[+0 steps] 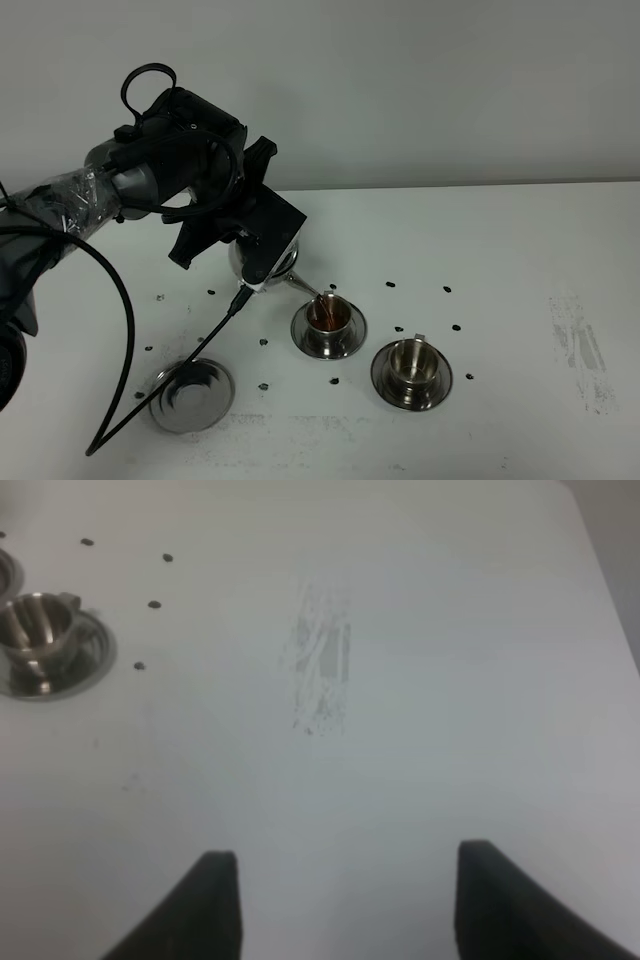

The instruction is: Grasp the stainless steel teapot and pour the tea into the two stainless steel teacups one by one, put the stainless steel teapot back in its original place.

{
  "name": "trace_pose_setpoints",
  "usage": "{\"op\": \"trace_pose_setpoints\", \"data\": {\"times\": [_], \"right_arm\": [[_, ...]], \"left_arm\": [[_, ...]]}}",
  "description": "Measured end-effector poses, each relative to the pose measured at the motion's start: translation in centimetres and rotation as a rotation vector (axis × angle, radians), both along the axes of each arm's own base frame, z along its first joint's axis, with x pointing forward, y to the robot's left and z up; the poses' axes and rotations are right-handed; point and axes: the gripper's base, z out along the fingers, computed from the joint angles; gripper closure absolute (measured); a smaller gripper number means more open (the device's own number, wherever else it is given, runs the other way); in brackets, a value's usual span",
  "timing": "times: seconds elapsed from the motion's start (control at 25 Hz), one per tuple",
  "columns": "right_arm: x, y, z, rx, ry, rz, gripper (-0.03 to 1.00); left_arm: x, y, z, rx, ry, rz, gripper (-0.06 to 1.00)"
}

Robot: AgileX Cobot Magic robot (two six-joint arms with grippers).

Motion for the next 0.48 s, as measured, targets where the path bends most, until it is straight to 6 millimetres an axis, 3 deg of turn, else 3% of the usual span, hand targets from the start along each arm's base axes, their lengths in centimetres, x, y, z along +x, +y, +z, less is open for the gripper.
{"op": "trace_pose_setpoints", "data": {"times": [0.48], "right_arm": [[0.0, 0.0, 0.0, 0.0, 0.0, 0.0, 0.48]], "left_arm": [[0.03, 0.03, 0.02, 0.005, -0.004, -0.002, 0.68]]}}
